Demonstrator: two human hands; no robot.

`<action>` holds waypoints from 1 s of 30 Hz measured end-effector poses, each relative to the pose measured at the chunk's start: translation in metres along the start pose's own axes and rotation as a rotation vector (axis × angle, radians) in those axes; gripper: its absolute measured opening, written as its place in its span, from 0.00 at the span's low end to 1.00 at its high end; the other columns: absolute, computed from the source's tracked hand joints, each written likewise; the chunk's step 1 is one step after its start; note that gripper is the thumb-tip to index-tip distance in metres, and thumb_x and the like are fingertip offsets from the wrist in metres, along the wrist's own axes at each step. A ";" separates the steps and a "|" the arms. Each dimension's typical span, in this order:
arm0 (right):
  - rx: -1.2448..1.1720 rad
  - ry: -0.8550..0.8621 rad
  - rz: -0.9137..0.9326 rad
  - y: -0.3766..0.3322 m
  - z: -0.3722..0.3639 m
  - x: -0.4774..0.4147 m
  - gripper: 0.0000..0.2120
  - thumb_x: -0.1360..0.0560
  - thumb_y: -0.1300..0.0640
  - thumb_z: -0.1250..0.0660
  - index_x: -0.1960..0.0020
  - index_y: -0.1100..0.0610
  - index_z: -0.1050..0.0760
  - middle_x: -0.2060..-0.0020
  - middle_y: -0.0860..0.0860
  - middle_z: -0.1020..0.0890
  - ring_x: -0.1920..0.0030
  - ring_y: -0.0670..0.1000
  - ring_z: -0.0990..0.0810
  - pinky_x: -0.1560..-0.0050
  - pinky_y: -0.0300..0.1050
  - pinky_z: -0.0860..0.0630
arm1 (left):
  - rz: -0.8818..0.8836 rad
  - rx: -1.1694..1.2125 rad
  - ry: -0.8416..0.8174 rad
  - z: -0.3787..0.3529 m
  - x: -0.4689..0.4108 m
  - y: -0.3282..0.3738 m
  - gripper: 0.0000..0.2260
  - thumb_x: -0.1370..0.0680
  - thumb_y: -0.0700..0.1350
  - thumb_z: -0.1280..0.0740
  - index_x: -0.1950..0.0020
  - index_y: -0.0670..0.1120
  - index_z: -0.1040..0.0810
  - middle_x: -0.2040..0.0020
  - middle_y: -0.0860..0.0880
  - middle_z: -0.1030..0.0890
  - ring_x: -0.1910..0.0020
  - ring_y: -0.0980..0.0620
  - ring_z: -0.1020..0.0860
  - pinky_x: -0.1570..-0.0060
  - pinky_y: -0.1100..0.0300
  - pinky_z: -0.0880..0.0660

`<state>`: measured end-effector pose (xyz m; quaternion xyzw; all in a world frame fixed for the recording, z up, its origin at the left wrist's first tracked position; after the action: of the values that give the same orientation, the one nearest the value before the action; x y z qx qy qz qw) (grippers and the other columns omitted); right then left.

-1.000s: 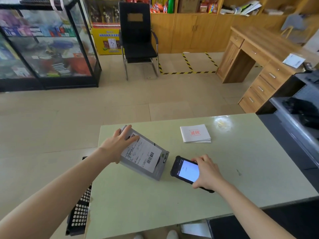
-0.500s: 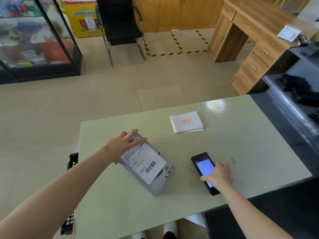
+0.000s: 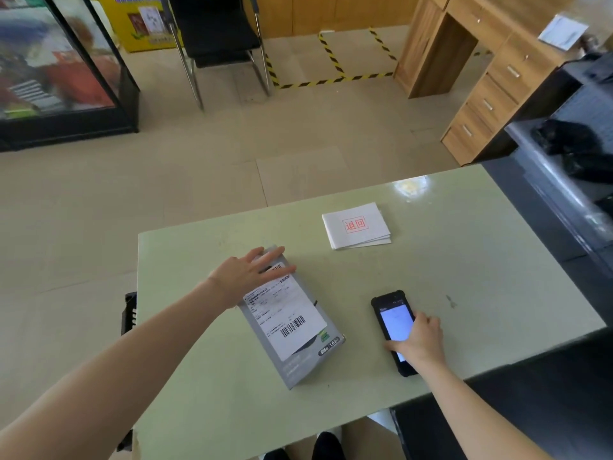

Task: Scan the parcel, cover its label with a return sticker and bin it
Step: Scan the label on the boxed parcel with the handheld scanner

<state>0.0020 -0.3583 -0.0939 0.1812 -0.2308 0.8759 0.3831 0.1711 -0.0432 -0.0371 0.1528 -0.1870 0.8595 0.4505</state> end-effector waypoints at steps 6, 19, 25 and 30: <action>0.036 0.064 0.129 -0.038 0.012 0.015 0.32 0.29 0.42 0.31 0.31 0.55 0.36 0.39 0.58 0.30 0.39 0.59 0.29 0.44 0.51 0.28 | 0.301 0.366 0.226 -0.010 0.037 -0.004 0.48 0.29 0.30 0.34 0.21 0.57 0.59 0.20 0.50 0.60 0.21 0.46 0.51 0.25 0.47 0.42; -0.357 -0.298 0.377 -0.136 -0.049 0.097 0.29 0.24 0.58 0.36 0.26 0.48 0.41 0.32 0.51 0.30 0.44 0.48 0.26 0.59 0.34 0.24 | 0.699 1.652 0.316 -0.058 0.084 0.078 0.41 0.26 0.46 0.28 0.23 0.61 0.51 0.29 0.50 0.34 0.41 0.45 0.24 0.45 0.47 0.22; -0.375 -0.238 0.344 -0.127 -0.049 0.102 0.31 0.27 0.59 0.31 0.27 0.50 0.38 0.32 0.53 0.28 0.33 0.51 0.30 0.42 0.42 0.28 | 0.661 1.669 0.307 -0.060 0.077 0.075 0.42 0.28 0.40 0.27 0.23 0.59 0.47 0.26 0.51 0.38 0.43 0.47 0.25 0.47 0.46 0.20; -0.355 -0.284 0.326 -0.124 -0.045 0.091 0.32 0.28 0.53 0.29 0.28 0.49 0.38 0.35 0.52 0.26 0.38 0.50 0.26 0.44 0.45 0.26 | 0.665 1.572 0.310 -0.059 0.076 0.067 0.40 0.31 0.46 0.24 0.25 0.61 0.43 0.30 0.51 0.34 0.41 0.48 0.26 0.44 0.51 0.23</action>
<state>0.0309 -0.2060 -0.0537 0.1924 -0.4582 0.8377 0.2266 0.0685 0.0036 -0.0689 0.2386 0.4899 0.8376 -0.0401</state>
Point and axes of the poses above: each hand's wrist, its own x-axis away from the middle knuckle, its own z-axis out of the back of the hand, y = z × x, the point moved 6 cm from there along -x, towards the middle knuckle
